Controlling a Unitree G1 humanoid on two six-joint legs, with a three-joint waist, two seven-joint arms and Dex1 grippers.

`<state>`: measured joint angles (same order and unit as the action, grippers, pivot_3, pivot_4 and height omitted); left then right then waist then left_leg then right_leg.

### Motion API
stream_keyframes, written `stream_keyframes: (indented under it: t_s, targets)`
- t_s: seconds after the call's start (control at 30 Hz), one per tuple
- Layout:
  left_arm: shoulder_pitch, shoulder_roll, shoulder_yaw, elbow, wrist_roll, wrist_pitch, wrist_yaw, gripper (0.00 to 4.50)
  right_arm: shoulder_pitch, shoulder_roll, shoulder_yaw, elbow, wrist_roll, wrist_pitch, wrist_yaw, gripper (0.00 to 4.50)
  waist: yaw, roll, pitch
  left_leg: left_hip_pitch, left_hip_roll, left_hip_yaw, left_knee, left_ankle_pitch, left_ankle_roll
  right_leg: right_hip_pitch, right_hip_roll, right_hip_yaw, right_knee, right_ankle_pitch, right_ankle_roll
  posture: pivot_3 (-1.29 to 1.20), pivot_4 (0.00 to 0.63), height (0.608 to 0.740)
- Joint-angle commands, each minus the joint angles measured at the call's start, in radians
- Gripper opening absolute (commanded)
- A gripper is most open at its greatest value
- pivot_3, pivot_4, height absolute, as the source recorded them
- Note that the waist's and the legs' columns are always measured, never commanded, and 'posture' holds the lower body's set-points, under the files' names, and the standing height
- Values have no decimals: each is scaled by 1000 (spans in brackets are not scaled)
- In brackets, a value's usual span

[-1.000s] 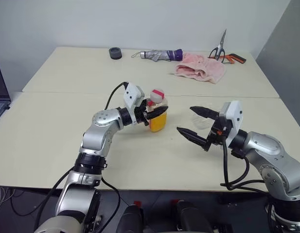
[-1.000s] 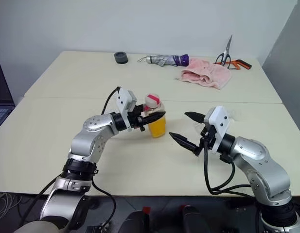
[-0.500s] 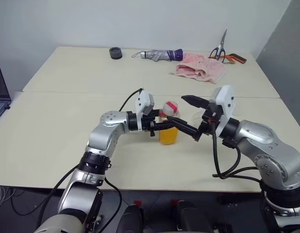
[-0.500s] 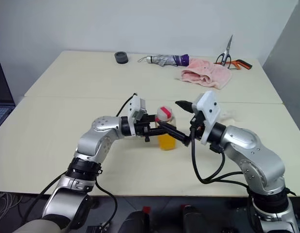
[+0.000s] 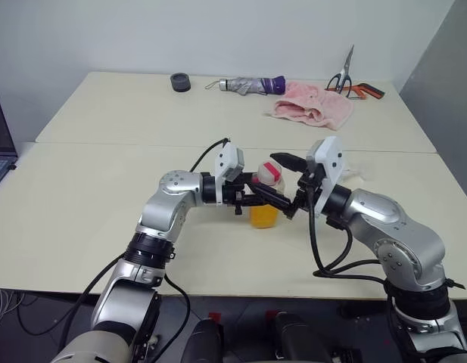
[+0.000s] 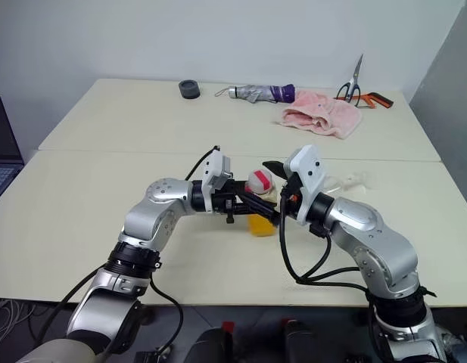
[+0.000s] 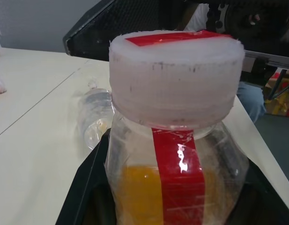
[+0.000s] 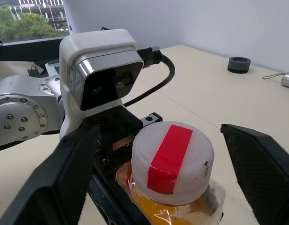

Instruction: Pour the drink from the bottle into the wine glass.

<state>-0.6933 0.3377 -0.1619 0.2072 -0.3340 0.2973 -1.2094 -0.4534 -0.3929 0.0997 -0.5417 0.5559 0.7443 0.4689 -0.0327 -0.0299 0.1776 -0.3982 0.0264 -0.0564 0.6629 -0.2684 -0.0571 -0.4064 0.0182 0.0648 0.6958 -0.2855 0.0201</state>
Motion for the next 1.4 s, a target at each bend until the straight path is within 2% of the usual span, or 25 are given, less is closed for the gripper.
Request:
stream_keyframes:
  t_s: [0.03,0.13,0.17,0.33,0.47,0.53,0.63,0.73,0.77,0.9,1.0,1.07,1.17,1.3,1.4]
  targets:
    - [-28,-4,3,-16,-6,-23,-1,1894,-30,7,0,-11,-12,-28,4,3200,0,0,0,0,0,0,0,0,0,0,0,0,0,0,0,0,150,740]
    - [-26,-7,4,-20,-7,-22,2,1894,-35,4,3,-13,-13,-25,24,2098,0,0,0,0,0,0,0,0,0,0,0,0,0,0,0,0,150,740]
    - [-26,-7,5,-22,-7,-22,3,1893,-37,2,4,-13,-13,-24,32,1875,0,0,0,0,0,0,0,0,0,0,0,0,0,0,0,0,150,740]
    - [-29,-8,8,-48,-16,-11,7,1890,-68,-47,15,14,15,-55,173,1872,0,0,0,0,0,0,0,0,0,0,0,0,0,0,0,0,150,740]
    - [-28,15,3,-91,-26,3,-24,1887,-168,-172,56,177,10,-182,531,1872,0,1,1,0,-1,1,0,0,0,0,0,0,0,0,0,0,150,740]
    - [-26,31,-1,-106,-23,4,-40,1885,-231,-211,85,277,-22,-242,661,1872,-2,2,2,1,-1,1,0,0,0,0,0,0,0,0,0,0,150,740]
    - [-29,47,2,-102,-19,-1,-47,1883,-318,-211,119,435,-114,-360,726,1872,-5,3,2,1,1,0,0,0,0,0,1,0,0,0,0,0,150,740]
    - [-29,45,11,-94,-17,-8,-22,1881,-328,-225,112,462,-101,-338,758,1872,-3,3,2,1,1,0,0,0,0,0,1,0,0,0,0,0,150,740]
    - [-26,40,15,-94,-19,-4,-9,1880,-310,-220,86,446,-81,-317,728,1872,-1,3,2,0,1,0,0,0,0,0,1,0,0,0,0,0,150,740]
    - [-15,18,25,-87,-21,7,36,1872,-214,-199,-53,316,4,-225,556,3238,8,3,2,-2,1,-2,1,0,0,0,-4,-1,-1,0,0,0,150,740]
    - [-21,12,31,-64,-15,-1,62,1872,-105,-168,-132,125,71,-124,389,4333,6,3,2,-2,1,-1,1,0,0,0,-6,-1,-1,0,0,0,150,740]
    - [-31,7,37,-43,-11,-6,75,1872,-36,-126,-147,19,70,-88,264,4346,5,3,2,-2,1,-1,1,0,0,0,-5,-1,0,0,0,0,150,740]
    - [-49,0,35,-9,-6,-22,80,1872,33,-50,-93,-79,-31,-69,73,4346,0,3,2,-2,0,-1,1,0,0,0,-3,-1,0,0,0,0,150,740]
    - [-74,-11,29,37,1,-39,79,1872,54,39,-17,-96,-179,-59,-127,4346,-3,3,3,0,0,0,1,0,0,0,0,1,1,0,1,0,150,740]
    - [-92,-18,21,67,7,-50,70,1872,54,102,1,-85,-237,-79,-210,4346,-2,3,3,0,0,0,1,0,0,-1,0,0,1,0,1,0,150,740]
